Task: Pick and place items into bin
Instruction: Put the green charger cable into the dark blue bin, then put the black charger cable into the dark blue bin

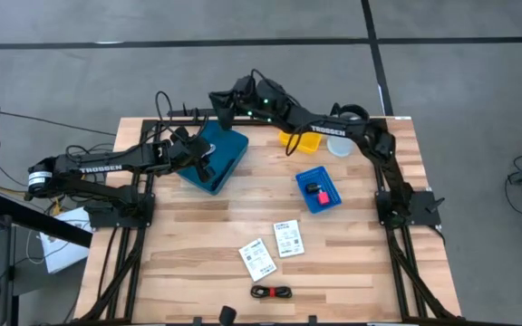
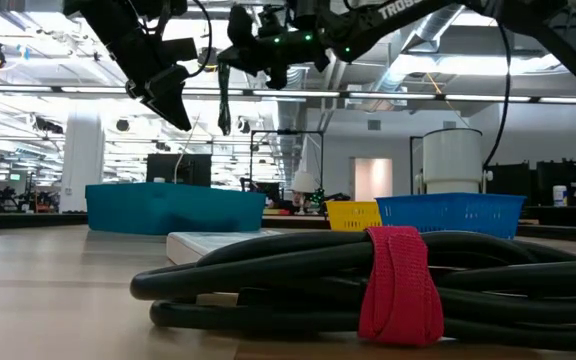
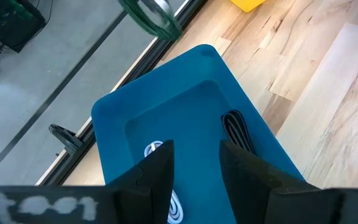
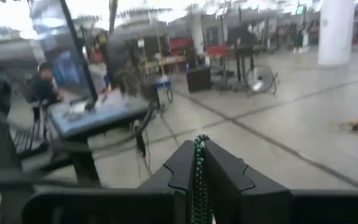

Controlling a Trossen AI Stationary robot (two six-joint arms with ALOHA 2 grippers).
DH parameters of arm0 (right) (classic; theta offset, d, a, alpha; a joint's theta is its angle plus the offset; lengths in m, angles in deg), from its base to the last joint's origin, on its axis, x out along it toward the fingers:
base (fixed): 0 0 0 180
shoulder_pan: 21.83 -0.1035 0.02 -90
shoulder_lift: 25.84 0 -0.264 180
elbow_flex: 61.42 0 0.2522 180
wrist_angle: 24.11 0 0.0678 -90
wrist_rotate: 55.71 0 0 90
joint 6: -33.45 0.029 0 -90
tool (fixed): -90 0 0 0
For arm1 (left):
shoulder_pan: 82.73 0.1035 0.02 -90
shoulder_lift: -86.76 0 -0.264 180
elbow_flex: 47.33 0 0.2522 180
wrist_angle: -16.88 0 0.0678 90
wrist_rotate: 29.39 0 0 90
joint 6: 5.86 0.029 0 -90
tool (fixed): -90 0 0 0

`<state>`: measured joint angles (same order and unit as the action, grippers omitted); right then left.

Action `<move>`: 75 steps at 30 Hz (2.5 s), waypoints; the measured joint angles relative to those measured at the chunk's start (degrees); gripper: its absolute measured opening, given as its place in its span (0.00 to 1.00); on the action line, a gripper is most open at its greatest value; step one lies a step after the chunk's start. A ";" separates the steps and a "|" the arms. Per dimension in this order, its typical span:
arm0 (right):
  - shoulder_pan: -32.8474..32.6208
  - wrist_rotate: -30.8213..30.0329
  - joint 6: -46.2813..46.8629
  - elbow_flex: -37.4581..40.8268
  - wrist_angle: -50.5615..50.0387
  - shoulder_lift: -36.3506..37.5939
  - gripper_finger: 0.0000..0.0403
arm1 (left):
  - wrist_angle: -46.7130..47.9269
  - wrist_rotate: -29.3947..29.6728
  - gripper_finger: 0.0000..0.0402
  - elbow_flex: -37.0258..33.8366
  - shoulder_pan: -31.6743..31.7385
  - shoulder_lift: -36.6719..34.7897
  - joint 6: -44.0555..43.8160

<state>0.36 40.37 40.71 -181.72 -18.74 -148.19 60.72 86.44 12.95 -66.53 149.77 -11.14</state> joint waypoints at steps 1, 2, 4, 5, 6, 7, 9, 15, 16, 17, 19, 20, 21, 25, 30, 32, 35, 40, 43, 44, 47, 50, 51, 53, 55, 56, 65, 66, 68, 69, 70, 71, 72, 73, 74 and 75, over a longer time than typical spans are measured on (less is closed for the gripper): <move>-0.37 0.01 -0.27 0.00 -1.05 0.00 0.07 | 0.00 0.00 0.30 0.00 0.01 0.00 0.00; -0.76 0.02 -0.79 0.00 -1.68 -0.02 0.08 | -0.01 0.00 0.30 0.00 0.01 0.00 0.00; -1.54 0.00 -1.63 0.00 -2.22 -0.02 0.07 | 0.00 0.00 0.30 0.00 0.01 0.00 0.00; -1.83 0.00 -1.72 0.00 -2.39 0.00 0.07 | 0.00 0.00 0.30 0.00 0.00 0.00 0.00; -2.18 0.01 -1.79 0.00 -2.73 0.00 0.07 | 0.00 0.00 0.30 0.00 0.01 0.00 0.00; -2.47 0.00 -2.33 0.00 -3.10 0.00 0.06 | 0.00 0.00 0.30 0.00 -0.01 0.00 0.00; -3.04 -0.20 -3.89 0.00 -3.55 0.00 0.06 | 0.00 0.00 0.30 0.00 -0.02 0.00 0.00; -3.36 -0.26 -4.73 0.00 -3.60 0.11 0.08 | -0.01 0.00 0.30 0.00 -0.02 0.01 0.00; -3.38 -0.26 -4.73 0.00 -3.60 0.20 0.09 | -0.04 0.00 0.30 0.00 -0.02 0.00 0.00; -3.36 -0.26 -4.71 0.00 -3.60 0.21 0.10 | -0.04 0.00 0.30 0.00 -0.02 0.00 0.00; -3.28 -0.25 -4.37 0.00 -3.65 0.22 0.11 | 0.00 0.00 0.30 0.00 -0.02 0.00 0.00; -3.16 -0.20 -4.29 0.00 -3.66 0.22 0.12 | -0.01 0.00 0.30 0.00 -0.02 0.00 0.00; -3.02 -0.13 -4.29 0.00 -3.66 0.22 0.13 | -0.02 0.00 0.30 0.00 -0.02 0.00 0.00; -3.02 -0.06 -4.28 0.00 -3.66 0.22 0.14 | 0.00 0.00 0.30 0.00 0.01 0.00 0.00; -3.06 -0.06 -4.25 0.00 -3.66 0.22 0.14 | -0.01 0.00 0.30 0.00 0.01 0.00 0.00; -3.09 -0.01 -4.25 0.00 -3.67 0.28 0.14 | -0.01 0.00 0.30 0.00 -0.01 0.00 0.00; -3.09 0.05 -4.25 0.02 -5.42 1.75 0.14 | -0.01 0.00 0.30 0.00 0.01 0.00 0.00; -3.06 0.11 -5.52 0.00 -13.48 8.05 0.14 | 0.00 0.00 0.30 0.00 0.03 0.00 0.00; -3.05 0.00 -7.49 0.00 -22.54 13.75 0.14 | 0.00 0.00 0.30 0.00 0.01 0.01 0.00; -3.12 0.00 -8.15 0.00 -25.80 15.83 0.14 | 0.00 0.00 0.30 0.00 0.03 0.00 0.00; -4.14 -0.15 -8.84 -0.04 -37.06 22.07 0.14 | 0.00 0.00 0.30 0.00 0.01 0.00 0.00; -6.41 -0.13 -8.80 -0.11 -49.18 27.29 0.14 | 0.00 0.00 0.30 0.00 0.01 0.00 0.00; -7.40 -0.13 -8.80 -0.11 -53.28 28.59 0.14 | 0.00 0.00 0.30 0.00 0.01 0.00 0.00; -9.99 -0.14 -8.72 -0.11 -61.63 30.60 0.14 | 0.00 0.00 0.30 0.00 0.01 0.00 0.00; -13.17 -0.14 -7.18 -0.11 -69.52 31.55 0.14 | 0.00 0.00 0.30 0.00 0.01 0.00 0.00; -15.00 -0.12 -5.73 -0.11 -72.72 31.58 0.14 | 0.00 0.00 0.30 0.00 0.01 0.00 0.00; -32.84 -7.77 5.49 -0.01 -86.43 22.90 0.14 | -0.02 0.00 0.30 0.00 -0.02 0.00 0.00; -34.46 -8.26 6.09 0.04 -86.80 21.32 0.14 | 0.00 0.00 0.30 0.00 -0.02 0.01 0.00; -37.36 -9.08 7.75 0.00 -85.71 17.78 0.14 | 0.16 0.00 0.30 0.00 -0.02 0.01 0.00; -38.60 -9.39 8.84 0.00 -85.88 16.05 0.14 | 0.22 0.00 0.30 0.00 -0.02 0.00 0.00; -39.63 -9.39 10.04 0.00 -86.19 14.21 0.14 | 0.12 0.00 0.30 0.00 -0.02 0.00 0.00; -40.58 -9.31 11.38 0.00 -86.05 12.40 0.14 | -0.02 0.00 0.30 0.00 -0.02 0.00 0.02; -41.40 -9.08 12.70 0.00 -86.11 10.61 0.14 | -0.01 0.00 0.30 0.00 -0.02 0.00 0.00; -42.17 -8.91 13.92 0.00 -86.51 8.91 0.14 | -0.02 0.00 0.30 0.00 -0.02 0.00 0.00; -42.90 -8.49 15.00 0.02 -86.82 7.35 0.14 | -0.02 0.00 0.30 0.00 -0.02 0.00 0.00; -43.63 -7.45 15.69 0.02 -86.78 5.91 0.14 | 0.11 0.00 0.30 0.00 -0.02 0.00 0.00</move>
<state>-43.27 32.92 56.40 -181.70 -105.52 -142.28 60.83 86.44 12.95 -66.55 149.77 -11.14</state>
